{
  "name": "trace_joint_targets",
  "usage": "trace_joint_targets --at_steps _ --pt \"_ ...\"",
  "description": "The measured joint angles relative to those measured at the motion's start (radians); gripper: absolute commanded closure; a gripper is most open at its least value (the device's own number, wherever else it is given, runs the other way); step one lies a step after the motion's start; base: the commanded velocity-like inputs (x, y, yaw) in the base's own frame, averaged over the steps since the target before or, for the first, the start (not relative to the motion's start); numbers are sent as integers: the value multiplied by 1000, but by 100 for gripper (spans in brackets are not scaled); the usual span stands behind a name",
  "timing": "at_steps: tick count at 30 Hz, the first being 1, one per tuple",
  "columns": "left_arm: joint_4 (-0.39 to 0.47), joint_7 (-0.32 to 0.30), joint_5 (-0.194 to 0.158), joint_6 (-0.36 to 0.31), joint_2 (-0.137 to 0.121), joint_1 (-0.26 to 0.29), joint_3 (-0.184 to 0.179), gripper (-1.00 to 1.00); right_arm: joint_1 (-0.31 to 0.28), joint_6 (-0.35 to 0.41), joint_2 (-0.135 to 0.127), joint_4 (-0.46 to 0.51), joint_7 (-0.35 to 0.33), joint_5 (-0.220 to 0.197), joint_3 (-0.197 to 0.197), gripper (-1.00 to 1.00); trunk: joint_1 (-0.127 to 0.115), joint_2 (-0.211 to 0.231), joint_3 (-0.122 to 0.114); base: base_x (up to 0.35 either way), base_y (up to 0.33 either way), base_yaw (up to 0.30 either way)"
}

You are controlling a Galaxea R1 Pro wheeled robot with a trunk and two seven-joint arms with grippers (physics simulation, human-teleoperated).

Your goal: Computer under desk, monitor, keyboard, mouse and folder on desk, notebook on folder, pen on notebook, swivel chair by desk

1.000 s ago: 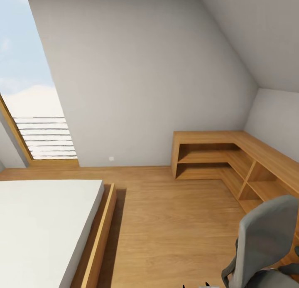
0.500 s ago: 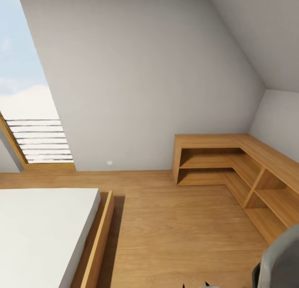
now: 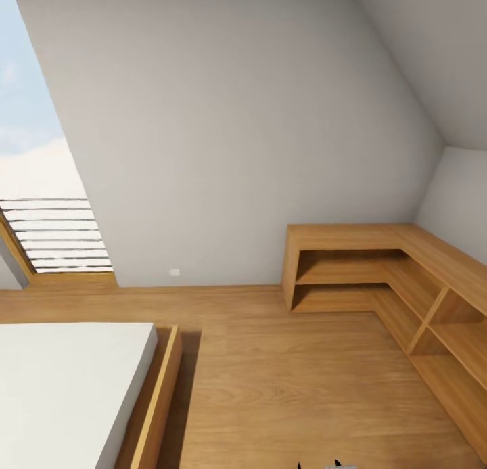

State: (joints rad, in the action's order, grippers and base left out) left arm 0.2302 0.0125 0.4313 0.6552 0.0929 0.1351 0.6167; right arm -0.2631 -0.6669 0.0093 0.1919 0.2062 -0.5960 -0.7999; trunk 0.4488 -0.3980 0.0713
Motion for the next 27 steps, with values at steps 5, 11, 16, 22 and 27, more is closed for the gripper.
trace_joint_targets --at_steps 5,11,16,22,27 --pt "0 0 0 0 0 0 0 -100 0 0 0 0 0 1 0 -100 0 0 0 335 0 0" --pt "0 0 0 -1 0 0 0 -100 0 0 0 0 0 1 0 -100 0 0 0 335 0 0" --pt "-1 0 0 -1 0 0 0 -100 0 0 2 0 0 2 -1 -100 0 0 0 335 0 0" --pt "-2 0 0 -3 0 1 -1 -100 0 1 3 0 -1 3 -1 -100 0 0 0 335 0 0" --pt "-2 0 0 -4 0 0 -1 -100 0 1 3 0 -1 3 -2 -100 0 0 0 335 0 0"
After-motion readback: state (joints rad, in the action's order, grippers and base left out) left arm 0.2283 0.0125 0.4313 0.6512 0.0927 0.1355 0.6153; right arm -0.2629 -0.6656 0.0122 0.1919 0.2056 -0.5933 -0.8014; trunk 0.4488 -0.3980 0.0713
